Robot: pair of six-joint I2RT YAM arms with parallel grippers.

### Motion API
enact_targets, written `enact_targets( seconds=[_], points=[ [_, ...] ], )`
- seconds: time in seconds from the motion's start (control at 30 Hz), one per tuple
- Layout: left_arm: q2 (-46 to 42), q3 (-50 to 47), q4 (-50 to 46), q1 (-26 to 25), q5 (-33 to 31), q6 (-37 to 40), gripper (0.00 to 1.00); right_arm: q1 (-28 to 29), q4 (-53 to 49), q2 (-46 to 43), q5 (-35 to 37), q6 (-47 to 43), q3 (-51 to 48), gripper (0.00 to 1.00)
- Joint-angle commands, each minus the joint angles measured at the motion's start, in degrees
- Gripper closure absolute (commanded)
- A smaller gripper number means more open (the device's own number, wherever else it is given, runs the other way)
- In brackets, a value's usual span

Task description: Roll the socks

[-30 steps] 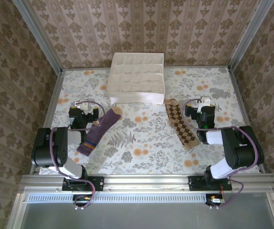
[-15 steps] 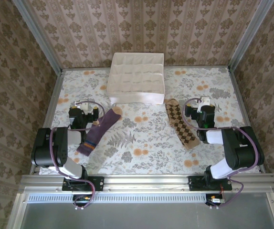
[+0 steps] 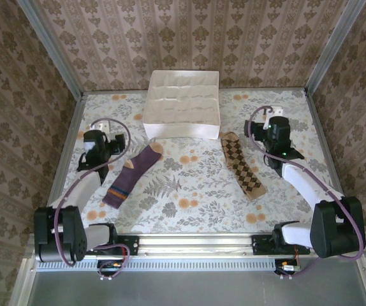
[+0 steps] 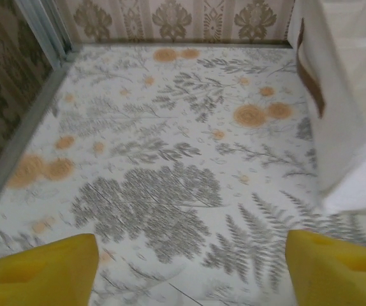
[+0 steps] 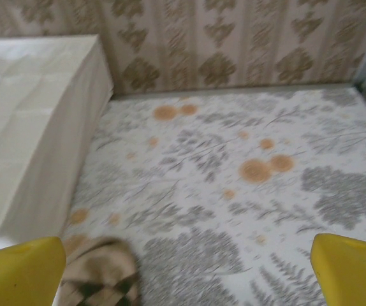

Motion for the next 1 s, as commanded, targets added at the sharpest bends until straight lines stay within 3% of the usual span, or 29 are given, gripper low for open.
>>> enact_targets(
  seconds=[0.0, 0.13, 0.3, 0.57, 0.63, 0.77, 0.97],
  points=[
    [-2.6, 1.9, -22.5, -1.6, 2.9, -10.3, 0.34, 6.3, -11.5, 0.5, 1.4, 3.0, 2.9, 0.00],
    [-2.3, 1.8, -29.6, -4.8, 3.4, -18.4, 0.42, 15.8, -16.3, 4.2, 3.1, 8.6, 6.9, 0.00],
    [2.3, 1.8, -34.5, -5.0, 5.9, -23.8, 0.43, 27.7, -16.1, 13.3, 4.1, 15.3, 12.0, 0.05],
    [9.0, 1.1, -35.4, 2.9, 9.8, -25.8, 0.58, 42.3, -21.7, 36.2, 2.2, 17.5, 33.6, 0.10],
    [9.8, 0.8, -34.9, 2.8, 10.9, -25.8, 0.62, 43.7, -22.4, 40.4, 1.1, 17.7, 38.3, 0.15],
    [11.6, 0.3, -34.7, -1.6, 10.3, -27.2, 0.65, 43.9, -26.0, 46.5, 0.9, 19.7, 45.5, 0.35],
    [14.5, -1.9, -26.7, -12.0, 10.2, -37.5, 0.65, 41.2, -26.9, 45.2, 2.6, 20.2, 43.2, 0.38]
  ],
)
